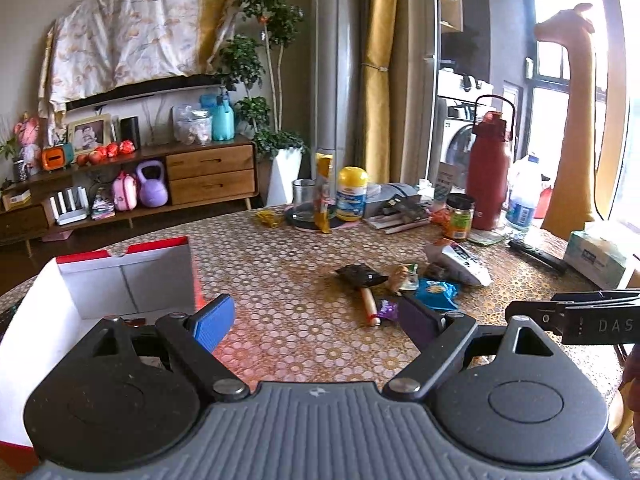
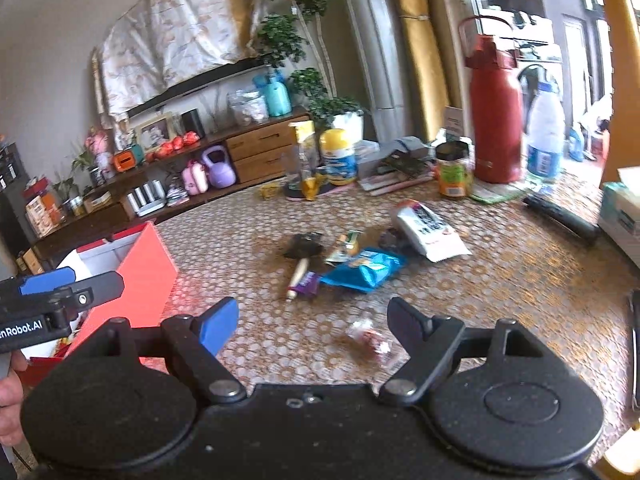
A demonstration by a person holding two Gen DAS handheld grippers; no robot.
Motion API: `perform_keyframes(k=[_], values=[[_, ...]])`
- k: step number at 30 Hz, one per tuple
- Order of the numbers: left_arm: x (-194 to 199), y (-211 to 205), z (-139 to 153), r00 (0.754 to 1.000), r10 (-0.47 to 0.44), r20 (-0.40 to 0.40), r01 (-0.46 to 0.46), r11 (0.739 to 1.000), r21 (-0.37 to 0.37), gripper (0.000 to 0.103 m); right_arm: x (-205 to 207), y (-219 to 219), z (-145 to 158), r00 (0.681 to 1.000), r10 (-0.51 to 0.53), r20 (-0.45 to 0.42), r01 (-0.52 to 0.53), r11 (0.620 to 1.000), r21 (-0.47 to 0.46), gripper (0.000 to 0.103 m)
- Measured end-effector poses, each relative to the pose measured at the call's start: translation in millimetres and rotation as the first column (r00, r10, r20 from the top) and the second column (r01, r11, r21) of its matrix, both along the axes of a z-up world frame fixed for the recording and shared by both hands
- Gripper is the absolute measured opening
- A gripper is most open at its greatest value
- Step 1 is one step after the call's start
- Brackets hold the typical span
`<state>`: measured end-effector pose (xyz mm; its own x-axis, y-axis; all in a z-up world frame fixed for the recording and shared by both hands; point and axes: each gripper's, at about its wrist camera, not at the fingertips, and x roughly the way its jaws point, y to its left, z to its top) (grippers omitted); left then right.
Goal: Organize snacks
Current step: 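Withdraw both open tools from the box back over the table, then move right tool to small white-red wrapped candy while left tool approaches purple candy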
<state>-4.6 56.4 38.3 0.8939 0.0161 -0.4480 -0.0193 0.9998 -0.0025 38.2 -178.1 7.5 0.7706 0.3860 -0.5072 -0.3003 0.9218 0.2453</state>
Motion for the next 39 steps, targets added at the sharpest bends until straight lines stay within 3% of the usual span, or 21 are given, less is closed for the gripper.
perform_keyframes(k=[13, 29, 39], values=[[31, -39, -17, 0.997, -0.067, -0.041, 0.068, 0.998, 0.02, 0.089, 6, -35, -32, 0.997, -0.074, -0.022, 0.074, 0.997, 0.0, 0.083], [56, -48, -40, 0.993, -0.058, -0.107, 0.062, 0.998, 0.03, 0.089, 29, -20, -74, 0.999, -0.024, -0.045, 0.022, 0.999, -0.047, 0.083], [84, -54, -58, 0.986, -0.065, -0.154, 0.072, 0.996, 0.043, 0.089, 46, -3, -86, 0.999, 0.02, -0.028, -0.024, 0.99, -0.138, 0.07]])
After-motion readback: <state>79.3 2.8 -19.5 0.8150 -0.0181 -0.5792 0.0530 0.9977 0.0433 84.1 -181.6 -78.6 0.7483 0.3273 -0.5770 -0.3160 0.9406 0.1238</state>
